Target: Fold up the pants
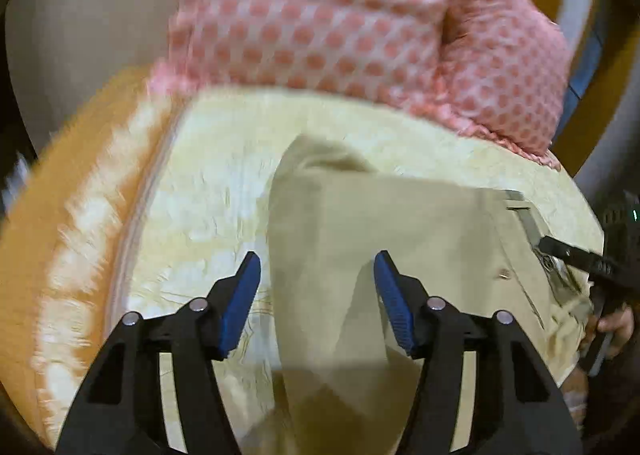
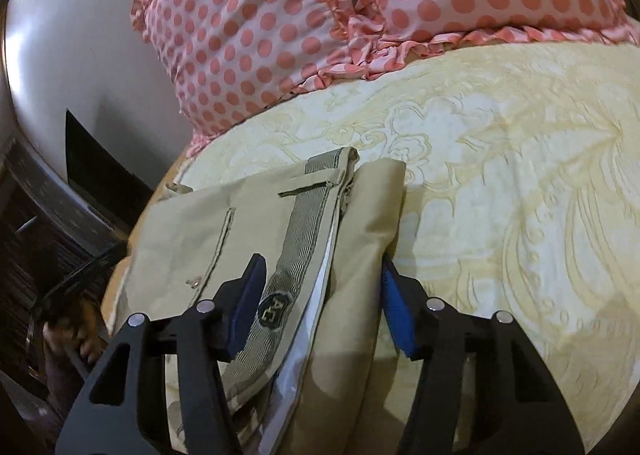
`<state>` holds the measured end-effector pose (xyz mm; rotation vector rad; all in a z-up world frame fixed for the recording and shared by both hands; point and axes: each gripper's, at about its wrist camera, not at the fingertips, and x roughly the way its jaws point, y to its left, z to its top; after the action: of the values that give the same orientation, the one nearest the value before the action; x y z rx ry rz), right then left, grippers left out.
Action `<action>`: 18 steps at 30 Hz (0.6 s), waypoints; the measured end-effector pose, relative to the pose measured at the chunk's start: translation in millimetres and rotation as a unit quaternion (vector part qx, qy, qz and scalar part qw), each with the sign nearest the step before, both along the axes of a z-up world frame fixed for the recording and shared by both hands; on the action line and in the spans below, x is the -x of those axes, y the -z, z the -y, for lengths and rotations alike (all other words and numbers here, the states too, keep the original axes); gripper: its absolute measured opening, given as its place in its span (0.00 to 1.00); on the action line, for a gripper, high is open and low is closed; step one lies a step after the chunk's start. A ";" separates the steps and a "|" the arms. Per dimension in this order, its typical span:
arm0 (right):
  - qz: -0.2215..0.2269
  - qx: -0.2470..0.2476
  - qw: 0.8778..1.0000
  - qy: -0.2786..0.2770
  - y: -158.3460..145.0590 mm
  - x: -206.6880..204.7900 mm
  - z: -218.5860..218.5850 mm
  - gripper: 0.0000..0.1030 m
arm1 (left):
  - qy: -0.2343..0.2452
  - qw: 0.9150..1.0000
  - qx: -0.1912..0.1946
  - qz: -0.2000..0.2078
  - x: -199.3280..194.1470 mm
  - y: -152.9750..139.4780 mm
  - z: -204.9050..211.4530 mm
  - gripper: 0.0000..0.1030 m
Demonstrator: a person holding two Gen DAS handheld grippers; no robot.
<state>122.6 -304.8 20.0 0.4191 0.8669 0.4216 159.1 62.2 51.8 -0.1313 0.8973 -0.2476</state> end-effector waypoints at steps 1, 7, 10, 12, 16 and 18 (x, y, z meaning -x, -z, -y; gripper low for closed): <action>-0.001 0.005 1.000 -0.005 0.6 -2.4 -1.6 0.57 | 0.009 1.000 0.009 -0.009 -2.5 5.6 -1.0 0.56; 0.002 -0.041 0.997 -0.062 -3.3 -9.0 0.1 0.11 | 0.037 0.998 0.037 -0.043 -16.5 16.0 -2.2 0.34; 0.008 -0.059 0.996 -0.072 -13.4 -18.8 3.4 0.10 | 0.035 0.998 0.040 -0.037 -19.9 5.9 -3.9 0.13; 0.020 -0.060 0.995 -0.071 -23.5 -33.6 4.2 0.10 | 0.039 0.999 0.023 -0.018 -29.0 -5.0 4.8 0.08; 0.053 -0.047 0.997 -0.039 -38.4 -75.1 13.1 0.09 | 0.042 0.999 -0.007 0.005 -71.4 -15.1 29.9 0.08; 0.058 -0.041 0.997 -0.004 -38.1 -101.0 25.2 0.09 | 0.038 0.999 -0.027 0.026 -101.3 -17.4 48.4 0.08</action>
<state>223.6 -330.0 58.2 0.4621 0.7409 0.4861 260.4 13.8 69.2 -0.0405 0.8564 -0.2954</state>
